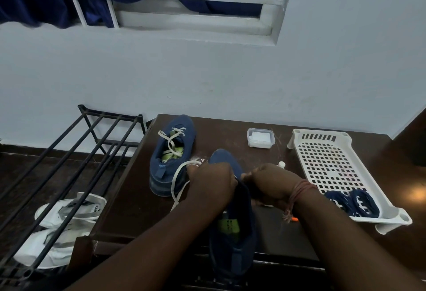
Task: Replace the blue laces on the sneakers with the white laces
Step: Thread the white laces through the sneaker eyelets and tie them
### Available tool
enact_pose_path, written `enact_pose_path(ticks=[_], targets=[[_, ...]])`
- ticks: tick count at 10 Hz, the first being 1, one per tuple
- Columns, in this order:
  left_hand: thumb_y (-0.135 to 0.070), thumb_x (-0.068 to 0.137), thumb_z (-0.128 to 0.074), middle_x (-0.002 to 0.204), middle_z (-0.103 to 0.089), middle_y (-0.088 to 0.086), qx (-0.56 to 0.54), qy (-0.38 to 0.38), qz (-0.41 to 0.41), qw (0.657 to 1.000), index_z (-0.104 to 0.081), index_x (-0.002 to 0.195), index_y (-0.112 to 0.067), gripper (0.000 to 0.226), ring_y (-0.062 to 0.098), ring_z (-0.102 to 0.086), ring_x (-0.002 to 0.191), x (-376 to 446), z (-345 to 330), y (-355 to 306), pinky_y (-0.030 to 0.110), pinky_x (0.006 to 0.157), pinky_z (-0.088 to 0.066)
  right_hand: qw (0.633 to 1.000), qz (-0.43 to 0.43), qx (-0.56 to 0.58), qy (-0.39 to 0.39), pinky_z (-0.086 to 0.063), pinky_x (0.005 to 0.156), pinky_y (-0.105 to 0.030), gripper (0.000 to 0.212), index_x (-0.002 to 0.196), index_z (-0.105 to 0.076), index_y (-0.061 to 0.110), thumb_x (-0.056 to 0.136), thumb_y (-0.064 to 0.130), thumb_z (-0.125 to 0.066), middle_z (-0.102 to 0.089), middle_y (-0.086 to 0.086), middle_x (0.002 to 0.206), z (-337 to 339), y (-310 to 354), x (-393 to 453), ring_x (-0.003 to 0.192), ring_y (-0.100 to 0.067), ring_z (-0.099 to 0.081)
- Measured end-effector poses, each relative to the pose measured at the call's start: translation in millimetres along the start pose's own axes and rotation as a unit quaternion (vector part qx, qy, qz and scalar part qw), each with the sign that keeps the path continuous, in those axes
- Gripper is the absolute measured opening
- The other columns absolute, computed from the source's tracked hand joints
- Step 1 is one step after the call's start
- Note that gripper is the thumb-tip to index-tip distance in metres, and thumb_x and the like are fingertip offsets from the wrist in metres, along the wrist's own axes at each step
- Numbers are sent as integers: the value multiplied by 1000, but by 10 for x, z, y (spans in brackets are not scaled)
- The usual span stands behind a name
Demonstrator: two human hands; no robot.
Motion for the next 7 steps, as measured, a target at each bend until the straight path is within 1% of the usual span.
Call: enact_pose_path(ticks=[1, 2, 3, 4, 5, 6, 7], targets=[[-33, 89, -57, 100, -68, -7, -78, 37, 38, 996, -57, 105, -28, 17, 18, -59, 105, 39, -3, 49, 41, 96, -27, 1000, -10, 8, -8, -51, 53, -24, 26, 108, -64, -5, 92, 16, -61, -62, -8, 67, -37, -56, 34, 54, -18, -59], [-26, 88, -59, 104, -68, -9, -132, 81, 78, 985, -59, 104, -30, 17, 17, -56, 108, 53, 29, 81, 42, 105, -27, 992, 5, -124, -25, -54, 64, -25, 17, 103, -65, 5, 95, 17, -56, -67, -4, 79, -38, 10, -21, 66, -17, -65], [-27, 86, -60, 97, -70, -13, -167, 80, 79, 979, -64, 97, -28, 12, 12, -61, 104, 60, 126, 100, 39, 103, -36, 956, 80, -283, -10, -46, 74, -20, 16, 84, -61, 16, 94, 8, -52, -67, 5, 81, -40, 120, 36, 72, -10, -62], [-17, 85, -53, 91, -70, -9, -194, 37, 109, 974, -64, 94, -25, 16, 16, -65, 93, 122, 283, 223, 41, 95, -46, 959, 91, 218, -157, -55, 74, -31, 24, 76, -56, 10, 91, -7, -48, -66, -8, 76, 206, 205, 23, 69, -19, -64], [-14, 86, -51, 90, -70, -5, -209, 29, 137, 968, -64, 89, -23, 16, 19, -66, 89, 165, 423, 378, 42, 88, -54, 847, 213, 332, -358, -58, 85, -37, 16, 88, -50, 14, 99, 7, -41, -66, -14, 94, 482, 258, -153, 89, -25, -70], [-11, 87, -52, 90, -71, 2, -203, 54, 152, 966, -66, 87, -16, 15, 22, -67, 89, 169, 509, 476, 38, 87, -55, 891, 244, 77, -375, -46, 73, -23, 10, 103, -54, 12, 98, 17, -47, -63, -3, 94, 465, 345, -224, 86, -16, -62], [-13, 91, -55, 93, -73, 8, -173, 87, 151, 969, -69, 85, -12, 15, 25, -68, 91, 175, 495, 494, 36, 87, -56, 948, 171, -217, -156, -46, 79, -26, 14, 106, -62, 14, 95, 18, -55, -64, -5, 100, 114, 196, -58, 92, -20, -61]])
Point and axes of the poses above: each hand's wrist, its own x-axis towards the middle knuckle, its own z-axis out of the back of the hand, y = z × x, the point moved 5 cm from there along x, towards the middle knuckle
